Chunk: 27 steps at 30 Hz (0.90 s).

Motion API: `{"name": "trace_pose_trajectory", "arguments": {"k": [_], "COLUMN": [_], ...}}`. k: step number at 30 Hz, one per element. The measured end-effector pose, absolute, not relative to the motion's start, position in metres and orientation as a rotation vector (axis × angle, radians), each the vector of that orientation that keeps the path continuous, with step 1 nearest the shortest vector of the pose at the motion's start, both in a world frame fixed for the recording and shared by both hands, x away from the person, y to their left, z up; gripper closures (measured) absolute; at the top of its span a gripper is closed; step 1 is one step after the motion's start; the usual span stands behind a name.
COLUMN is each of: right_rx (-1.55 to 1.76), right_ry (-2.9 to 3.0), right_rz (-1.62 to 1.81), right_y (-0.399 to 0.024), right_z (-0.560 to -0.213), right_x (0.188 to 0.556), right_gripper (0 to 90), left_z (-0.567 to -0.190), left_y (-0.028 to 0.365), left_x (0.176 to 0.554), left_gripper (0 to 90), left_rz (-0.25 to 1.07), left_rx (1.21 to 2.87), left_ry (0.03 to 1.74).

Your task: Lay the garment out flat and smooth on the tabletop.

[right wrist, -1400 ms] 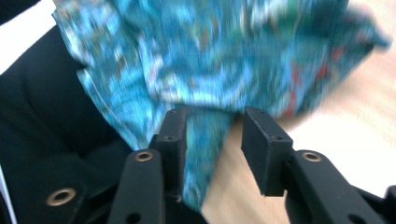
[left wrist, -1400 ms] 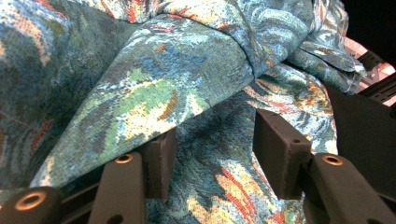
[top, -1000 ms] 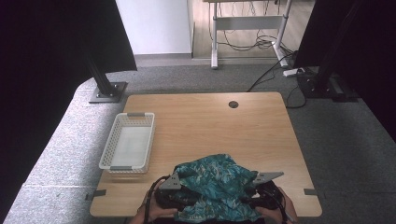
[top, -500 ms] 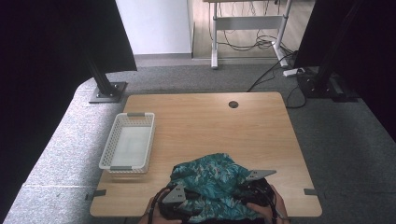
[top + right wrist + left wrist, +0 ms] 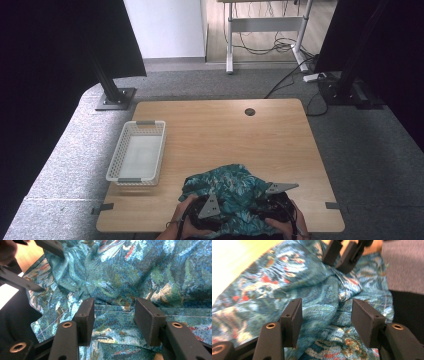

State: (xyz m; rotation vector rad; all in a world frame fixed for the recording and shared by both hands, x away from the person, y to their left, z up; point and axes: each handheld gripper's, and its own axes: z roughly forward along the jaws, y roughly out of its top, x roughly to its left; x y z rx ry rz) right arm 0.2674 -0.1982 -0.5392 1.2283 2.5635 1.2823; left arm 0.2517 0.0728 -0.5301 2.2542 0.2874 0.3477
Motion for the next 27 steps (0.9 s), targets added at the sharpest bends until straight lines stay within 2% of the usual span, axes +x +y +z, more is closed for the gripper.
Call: {"name": "trace_pose_trajectory", "arguments": {"k": [7,13,14,15,20,22,27], "right_rx": [1.232,1.229,1.226,1.226,1.225,1.218,1.209], "right_ry": [2.554,2.550,2.550,2.550,2.541,2.537,2.530], "right_rz": [1.298,1.302,1.300,1.300,1.306,1.313,1.346], "right_y": [-0.199,-0.200,-0.200,-0.200,-0.201,-0.202,-0.208], "right_z": [-0.538,-0.537,-0.537,-0.537,-0.535,-0.534,-0.529], "right_x": [0.267,0.266,0.266,0.266,0.265,0.262,0.251], "right_gripper": [50.2,50.5,50.6,50.6,50.8,50.8,50.5], "left_z": [-0.536,-0.539,-0.540,-0.541,-0.542,-0.541,-0.534], "left_y": [0.067,0.070,0.070,0.070,0.071,0.073,0.082], "left_x": [0.253,0.260,0.260,0.261,0.265,0.267,0.275], "left_gripper": [44.4,63.1,70.0,70.0,84.7,88.3,89.3], "left_rz": [0.382,0.304,0.299,0.290,0.244,0.223,0.161], "left_rx": [2.277,2.271,2.273,2.277,2.267,2.250,2.188], "left_ry": [0.307,0.350,0.360,0.370,0.416,0.432,0.490]}}
